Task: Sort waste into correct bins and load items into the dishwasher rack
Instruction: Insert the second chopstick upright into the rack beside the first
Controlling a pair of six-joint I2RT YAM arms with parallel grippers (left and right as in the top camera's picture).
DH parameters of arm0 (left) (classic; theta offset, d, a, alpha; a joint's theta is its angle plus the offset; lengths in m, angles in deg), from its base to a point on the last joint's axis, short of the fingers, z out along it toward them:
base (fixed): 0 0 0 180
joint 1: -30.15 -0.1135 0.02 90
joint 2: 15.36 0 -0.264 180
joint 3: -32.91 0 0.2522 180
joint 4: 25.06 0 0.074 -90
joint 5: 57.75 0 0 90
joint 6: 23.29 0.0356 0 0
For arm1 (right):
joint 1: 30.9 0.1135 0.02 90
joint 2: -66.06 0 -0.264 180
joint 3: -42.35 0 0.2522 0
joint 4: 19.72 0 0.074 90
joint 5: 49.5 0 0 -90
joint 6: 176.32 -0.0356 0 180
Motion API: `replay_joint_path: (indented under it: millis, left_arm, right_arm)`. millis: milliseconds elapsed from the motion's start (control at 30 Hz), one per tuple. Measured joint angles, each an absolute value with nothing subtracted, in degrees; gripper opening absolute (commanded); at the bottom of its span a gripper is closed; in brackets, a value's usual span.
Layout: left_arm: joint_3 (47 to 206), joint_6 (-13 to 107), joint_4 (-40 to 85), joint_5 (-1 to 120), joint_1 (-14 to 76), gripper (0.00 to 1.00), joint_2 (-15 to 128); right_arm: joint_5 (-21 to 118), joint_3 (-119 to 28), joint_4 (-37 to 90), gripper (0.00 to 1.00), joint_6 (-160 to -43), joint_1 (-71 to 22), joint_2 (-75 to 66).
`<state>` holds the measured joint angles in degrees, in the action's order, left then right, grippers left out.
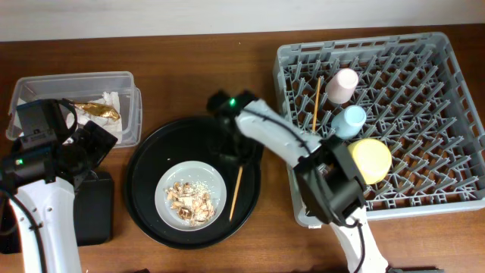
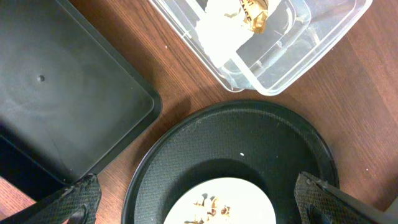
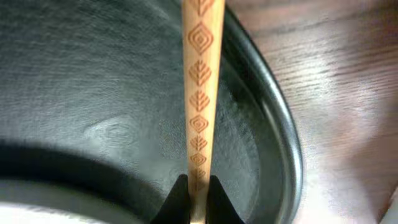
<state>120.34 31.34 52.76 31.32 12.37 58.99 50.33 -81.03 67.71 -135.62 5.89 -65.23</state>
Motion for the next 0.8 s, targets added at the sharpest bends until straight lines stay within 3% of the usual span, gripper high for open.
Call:
replay_joint_path:
  millis: [200, 333, 367, 400, 433, 667, 800]
  left_arm:
    - [120.3, 31.3, 52.8, 31.3, 12.4, 0.99, 59.0]
    - [120.3, 31.3, 52.8, 31.3, 12.4, 0.99, 59.0]
    - [120.3, 31.3, 52.8, 31.3, 12.4, 0.99, 59.0]
    - [120.3, 31.3, 52.8, 31.3, 12.4, 0.99, 59.0]
    - [120.3, 31.3, 52.8, 31.3, 12.4, 0.99, 59.0]
    - [120.3, 31.3, 52.8, 31.3, 12.4, 0.99, 59.0]
    - [120.3, 31.3, 52.8, 31.3, 12.4, 0.99, 59.0]
  right_arm:
    - [55.5, -108.2, 83.2, 0.04, -107.4, -9.3, -63.6]
    - [55.1, -113.4, 88.4, 0.05, -91.9, -22.5, -61.9]
    - [55.0, -113.4, 88.5, 0.07, -90.1, -24.4, -62.0]
    - [55.0, -113.4, 88.5, 0.2, -89.0, -25.5, -62.0]
    - [54.7, -113.1, 88.3, 0.23, -87.7, -27.1, -62.0]
    - [51.7, -104.0, 85.3, 0.24, -84.1, -28.5, -62.0]
    - [52.4, -102.3, 89.1, 0.19, -84.3, -28.1, -62.1]
